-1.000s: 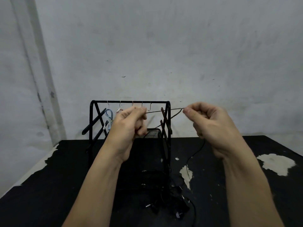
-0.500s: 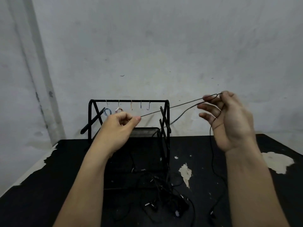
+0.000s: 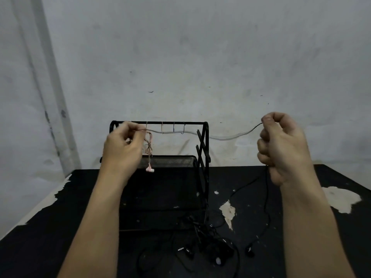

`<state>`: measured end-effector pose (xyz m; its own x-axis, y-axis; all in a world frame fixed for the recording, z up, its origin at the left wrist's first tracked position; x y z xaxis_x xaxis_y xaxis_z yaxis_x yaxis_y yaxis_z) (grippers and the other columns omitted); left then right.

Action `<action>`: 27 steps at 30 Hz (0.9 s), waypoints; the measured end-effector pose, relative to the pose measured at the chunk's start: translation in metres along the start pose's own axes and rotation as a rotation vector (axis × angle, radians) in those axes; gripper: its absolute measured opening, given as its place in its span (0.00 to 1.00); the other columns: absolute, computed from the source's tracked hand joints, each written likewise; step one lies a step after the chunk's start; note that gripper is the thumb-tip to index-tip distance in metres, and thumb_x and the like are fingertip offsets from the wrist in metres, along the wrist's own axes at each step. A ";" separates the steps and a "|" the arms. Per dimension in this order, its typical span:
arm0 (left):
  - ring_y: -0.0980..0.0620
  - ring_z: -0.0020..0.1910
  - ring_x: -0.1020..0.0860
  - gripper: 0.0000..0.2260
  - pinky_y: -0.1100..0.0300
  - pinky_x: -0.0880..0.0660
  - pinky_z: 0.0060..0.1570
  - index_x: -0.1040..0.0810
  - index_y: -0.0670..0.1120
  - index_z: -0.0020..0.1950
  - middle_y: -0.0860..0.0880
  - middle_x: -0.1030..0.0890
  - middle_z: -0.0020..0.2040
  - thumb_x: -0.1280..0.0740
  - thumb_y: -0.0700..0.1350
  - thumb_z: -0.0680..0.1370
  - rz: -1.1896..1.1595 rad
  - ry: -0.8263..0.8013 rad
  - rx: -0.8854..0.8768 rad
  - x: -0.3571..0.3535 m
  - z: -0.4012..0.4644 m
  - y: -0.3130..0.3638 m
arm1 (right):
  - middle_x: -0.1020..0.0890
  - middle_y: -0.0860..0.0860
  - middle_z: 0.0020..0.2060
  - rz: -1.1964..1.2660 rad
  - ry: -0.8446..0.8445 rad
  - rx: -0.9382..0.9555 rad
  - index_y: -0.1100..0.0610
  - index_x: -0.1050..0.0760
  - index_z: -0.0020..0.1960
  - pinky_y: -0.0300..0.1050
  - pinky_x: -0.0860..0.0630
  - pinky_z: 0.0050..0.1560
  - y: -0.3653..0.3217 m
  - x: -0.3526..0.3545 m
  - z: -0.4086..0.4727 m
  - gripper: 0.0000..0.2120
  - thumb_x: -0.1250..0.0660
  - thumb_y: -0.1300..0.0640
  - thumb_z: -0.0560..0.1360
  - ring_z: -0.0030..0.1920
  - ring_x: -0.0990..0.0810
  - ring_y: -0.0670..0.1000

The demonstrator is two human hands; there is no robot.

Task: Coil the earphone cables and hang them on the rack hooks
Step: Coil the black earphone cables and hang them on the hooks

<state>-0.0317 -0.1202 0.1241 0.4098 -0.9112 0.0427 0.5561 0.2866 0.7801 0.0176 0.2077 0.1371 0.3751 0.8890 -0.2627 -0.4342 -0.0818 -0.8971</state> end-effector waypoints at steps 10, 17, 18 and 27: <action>0.67 0.69 0.34 0.33 0.63 0.37 0.71 0.38 0.61 0.75 0.63 0.29 0.69 0.30 0.47 0.71 0.273 -1.312 0.049 -0.056 -0.073 -0.001 | 0.20 0.56 0.39 0.064 -0.545 -0.233 0.61 0.21 0.44 0.48 0.16 0.38 0.014 -0.061 -0.041 0.06 0.35 0.64 0.78 0.31 0.23 0.50; 0.50 0.57 0.19 0.17 0.60 0.25 0.61 0.27 0.43 0.68 0.46 0.18 0.58 0.34 0.38 0.79 -0.326 -0.894 0.028 -0.078 -0.066 0.042 | 0.15 0.49 0.39 -0.154 -0.724 -0.091 0.60 0.16 0.48 0.37 0.21 0.46 0.017 -0.073 -0.051 0.08 0.35 0.65 0.78 0.41 0.19 0.45; 0.50 0.48 0.18 0.13 0.61 0.23 0.54 0.24 0.41 0.63 0.46 0.18 0.50 0.34 0.37 0.79 -0.299 -0.854 0.019 -0.080 -0.064 0.041 | 0.15 0.49 0.38 -0.175 -0.718 -0.069 0.59 0.16 0.47 0.36 0.22 0.46 0.016 -0.072 -0.049 0.08 0.34 0.65 0.78 0.41 0.18 0.43; 0.56 0.26 0.36 0.14 0.63 0.34 0.28 0.24 0.40 0.55 0.51 0.30 0.32 0.32 0.48 0.75 -0.472 -0.841 0.232 -0.082 -0.066 0.037 | 0.16 0.50 0.36 -0.372 -0.554 0.075 0.54 0.16 0.47 0.51 0.23 0.53 0.016 -0.066 -0.036 0.05 0.31 0.61 0.78 0.41 0.18 0.47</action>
<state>0.0027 -0.0150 0.1082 -0.5137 -0.8562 0.0547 0.3379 -0.1433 0.9302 0.0151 0.1315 0.1269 0.0435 0.9534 0.2984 -0.4208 0.2884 -0.8601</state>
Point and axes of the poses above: each hand's wrist, its own z-axis towards the middle knuckle, its own x-axis out of the back of the hand, y = z × x, the point moved 7 cm from there along z, towards the middle knuckle
